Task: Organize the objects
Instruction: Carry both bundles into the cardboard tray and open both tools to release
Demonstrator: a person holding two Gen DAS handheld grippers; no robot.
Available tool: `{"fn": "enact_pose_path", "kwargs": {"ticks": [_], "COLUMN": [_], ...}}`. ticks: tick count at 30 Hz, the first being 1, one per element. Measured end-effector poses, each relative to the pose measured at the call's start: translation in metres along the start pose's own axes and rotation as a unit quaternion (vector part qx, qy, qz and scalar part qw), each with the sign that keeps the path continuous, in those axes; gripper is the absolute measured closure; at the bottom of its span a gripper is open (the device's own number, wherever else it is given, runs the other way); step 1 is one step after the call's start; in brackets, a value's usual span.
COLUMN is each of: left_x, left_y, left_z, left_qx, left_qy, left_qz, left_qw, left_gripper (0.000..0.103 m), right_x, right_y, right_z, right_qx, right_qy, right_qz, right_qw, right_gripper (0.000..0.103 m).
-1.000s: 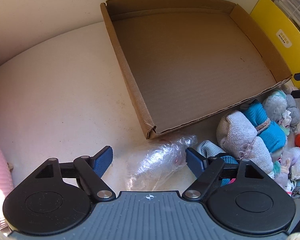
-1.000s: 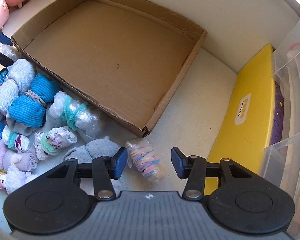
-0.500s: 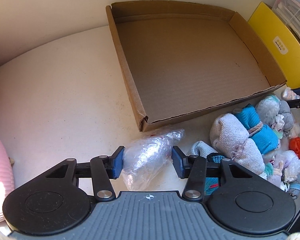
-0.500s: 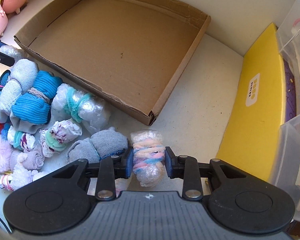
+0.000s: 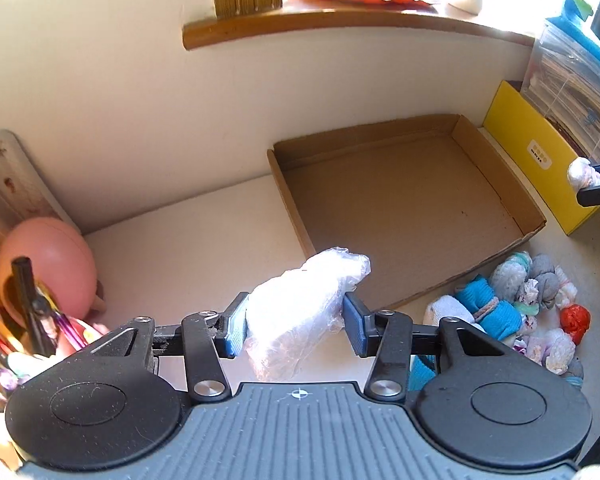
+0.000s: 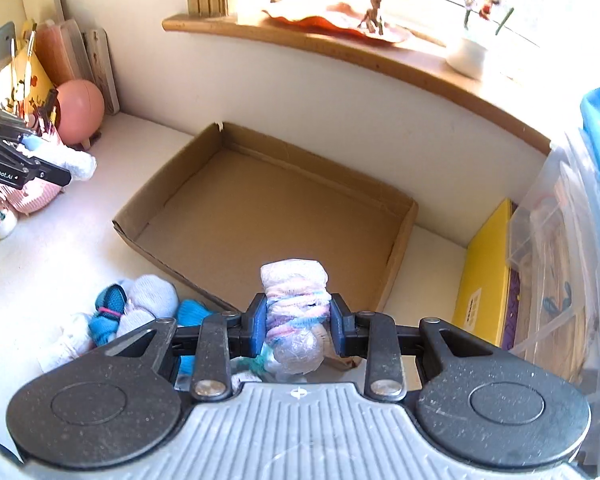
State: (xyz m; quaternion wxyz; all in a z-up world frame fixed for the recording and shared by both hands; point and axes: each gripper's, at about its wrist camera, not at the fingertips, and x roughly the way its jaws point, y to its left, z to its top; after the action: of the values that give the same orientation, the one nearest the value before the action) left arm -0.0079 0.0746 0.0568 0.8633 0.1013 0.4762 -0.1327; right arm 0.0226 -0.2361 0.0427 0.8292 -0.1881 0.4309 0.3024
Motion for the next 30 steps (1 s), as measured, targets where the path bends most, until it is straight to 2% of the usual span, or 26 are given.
{"fn": "enact_pose_path", "kwargs": {"ticks": [4, 7, 10, 12, 15, 17, 18, 20, 23, 26, 28, 30], "left_x": [-0.038, -0.065, -0.087, -0.101, -0.121, -0.129, -0.131, -0.126, -0.092, -0.028, 0.016, 0.060], "left_y": [0.023, 0.037, 0.045, 0.049, 0.050, 0.048, 0.047, 0.042, 0.024, 0.002, -0.010, -0.022], "left_z": [0.045, 0.081, 0.109, 0.126, 0.151, 0.163, 0.170, 0.175, 0.164, 0.141, 0.128, 0.117], "left_qx": [0.036, 0.076, 0.127, 0.169, 0.211, 0.225, 0.216, 0.183, 0.150, 0.079, 0.025, -0.023], "left_qy": [-0.054, -0.087, -0.110, -0.120, -0.135, -0.146, -0.152, -0.154, -0.136, -0.089, -0.060, -0.030], "left_qz": [0.044, 0.083, 0.121, 0.149, 0.176, 0.185, 0.178, 0.138, 0.094, 0.017, -0.010, -0.028], "left_qw": [0.9969, 0.9899, 0.9783, 0.9667, 0.9520, 0.9455, 0.9479, 0.9610, 0.9748, 0.9927, 0.9978, 0.9989], "left_gripper": [0.048, 0.048, 0.048, 0.048, 0.048, 0.047, 0.047, 0.047, 0.047, 0.047, 0.047, 0.047], "right_x": [0.002, -0.004, -0.019, -0.038, -0.062, -0.080, -0.086, -0.087, -0.054, 0.005, 0.048, 0.084], "right_y": [0.022, 0.020, 0.011, 0.001, -0.017, -0.026, -0.029, -0.032, -0.026, -0.018, -0.014, -0.013], "right_z": [0.033, 0.064, 0.099, 0.124, 0.157, 0.175, 0.181, 0.184, 0.165, 0.134, 0.116, 0.106], "right_qx": [0.005, 0.050, 0.081, 0.110, 0.134, 0.130, 0.121, 0.108, 0.097, 0.105, 0.114, 0.131], "right_qy": [-0.046, -0.073, -0.116, -0.154, -0.202, -0.234, -0.242, -0.250, -0.209, -0.154, -0.116, -0.090], "right_qz": [0.052, 0.103, 0.110, 0.116, 0.099, 0.079, 0.070, 0.047, 0.055, 0.064, 0.066, 0.073], "right_qw": [0.998, 0.991, 0.984, 0.975, 0.965, 0.960, 0.960, 0.961, 0.972, 0.980, 0.984, 0.985], "right_gripper": [0.074, 0.074, 0.074, 0.074, 0.074, 0.073, 0.073, 0.073, 0.073, 0.073, 0.073, 0.073]}}
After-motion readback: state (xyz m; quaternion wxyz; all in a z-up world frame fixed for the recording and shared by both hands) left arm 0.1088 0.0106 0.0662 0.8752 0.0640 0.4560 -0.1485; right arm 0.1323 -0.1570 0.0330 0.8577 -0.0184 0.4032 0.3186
